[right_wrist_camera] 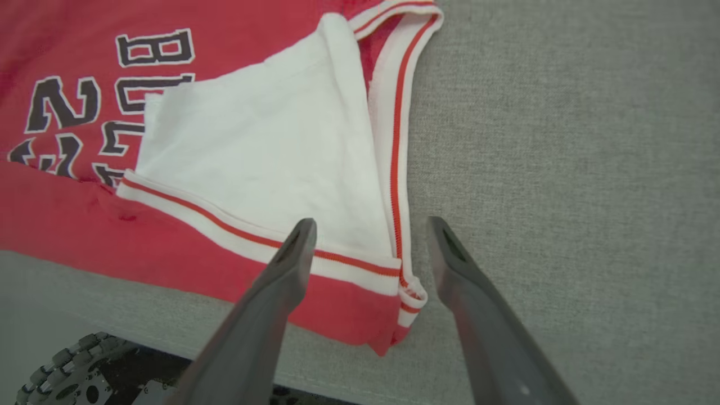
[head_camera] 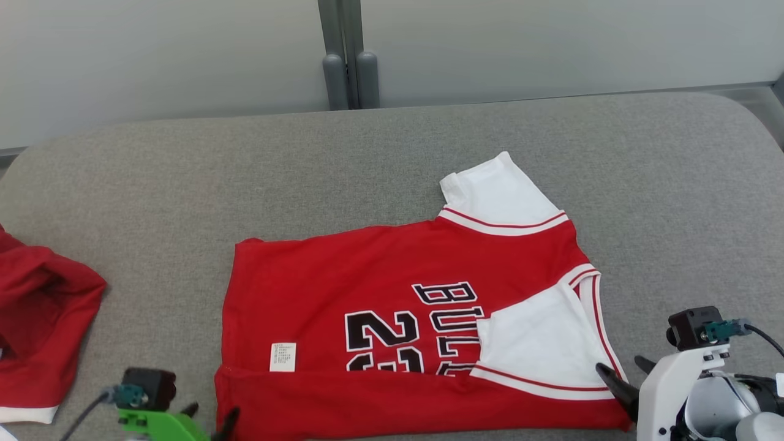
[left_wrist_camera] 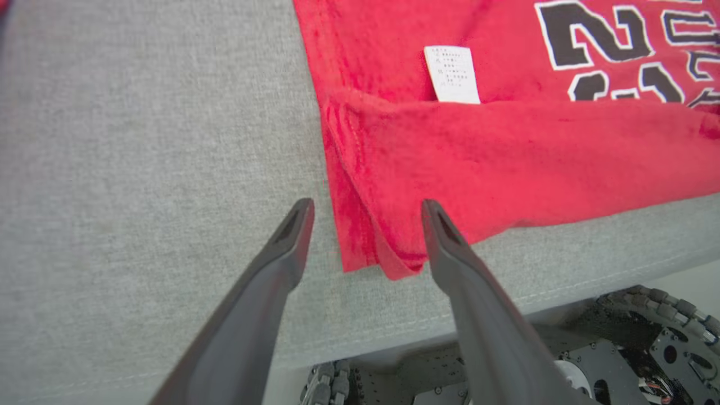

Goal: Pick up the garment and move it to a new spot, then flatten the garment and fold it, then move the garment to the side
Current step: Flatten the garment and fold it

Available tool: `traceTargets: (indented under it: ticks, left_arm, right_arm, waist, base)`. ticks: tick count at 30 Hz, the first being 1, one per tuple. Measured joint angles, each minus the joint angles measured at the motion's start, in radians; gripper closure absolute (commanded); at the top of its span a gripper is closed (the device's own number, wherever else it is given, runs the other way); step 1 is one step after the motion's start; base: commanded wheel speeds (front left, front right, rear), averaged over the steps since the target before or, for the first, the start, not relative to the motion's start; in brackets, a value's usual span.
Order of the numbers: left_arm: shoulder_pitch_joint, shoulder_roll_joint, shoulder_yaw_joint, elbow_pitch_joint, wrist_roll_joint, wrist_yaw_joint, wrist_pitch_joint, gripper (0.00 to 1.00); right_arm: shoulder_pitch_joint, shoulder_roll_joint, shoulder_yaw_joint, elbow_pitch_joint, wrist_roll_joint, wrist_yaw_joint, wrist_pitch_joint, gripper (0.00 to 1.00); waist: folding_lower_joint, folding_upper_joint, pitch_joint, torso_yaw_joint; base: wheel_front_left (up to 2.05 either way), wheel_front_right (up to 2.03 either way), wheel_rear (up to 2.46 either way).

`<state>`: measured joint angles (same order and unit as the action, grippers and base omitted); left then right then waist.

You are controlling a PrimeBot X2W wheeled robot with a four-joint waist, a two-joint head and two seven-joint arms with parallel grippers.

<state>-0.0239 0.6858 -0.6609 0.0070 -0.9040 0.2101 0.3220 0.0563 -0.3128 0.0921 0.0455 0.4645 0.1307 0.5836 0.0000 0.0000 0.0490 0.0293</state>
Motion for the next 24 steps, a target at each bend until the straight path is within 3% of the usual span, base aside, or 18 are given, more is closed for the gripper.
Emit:
traceTargets:
  ticks: [6, 10, 24]
  left_arm:
    - [-0.125, -0.002, 0.057, -0.005, 0.040, -0.009, -0.072, 0.00]
    - [-0.236, -0.019, 0.081, 0.033, 0.074, -0.024, -0.106, 0.00]
    - [-0.567, -0.202, 0.026, 0.293, 0.141, -0.126, -0.143, 0.00]
  right_arm:
    - [-0.097, 0.002, -0.026, -0.060, -0.035, 0.000, -0.101, 0.00]
    - [-0.226, -0.004, -0.020, -0.027, -0.041, 0.000, -0.174, 0.00]
    - [-0.713, -0.045, 0.112, 0.314, -0.017, 0.000, -0.256, 0.00]
  waist:
    - [0.0000, 0.0000, 0.040, -0.001]
    - [0.0000, 0.0000, 0.086, -0.002]
    - [0.0001, 0.0000, 0.308, 0.027]
  base:
    - [0.00, 0.00, 0.00]
    - [0.00, 0.00, 0.00]
    - [0.00, 0.00, 0.00]
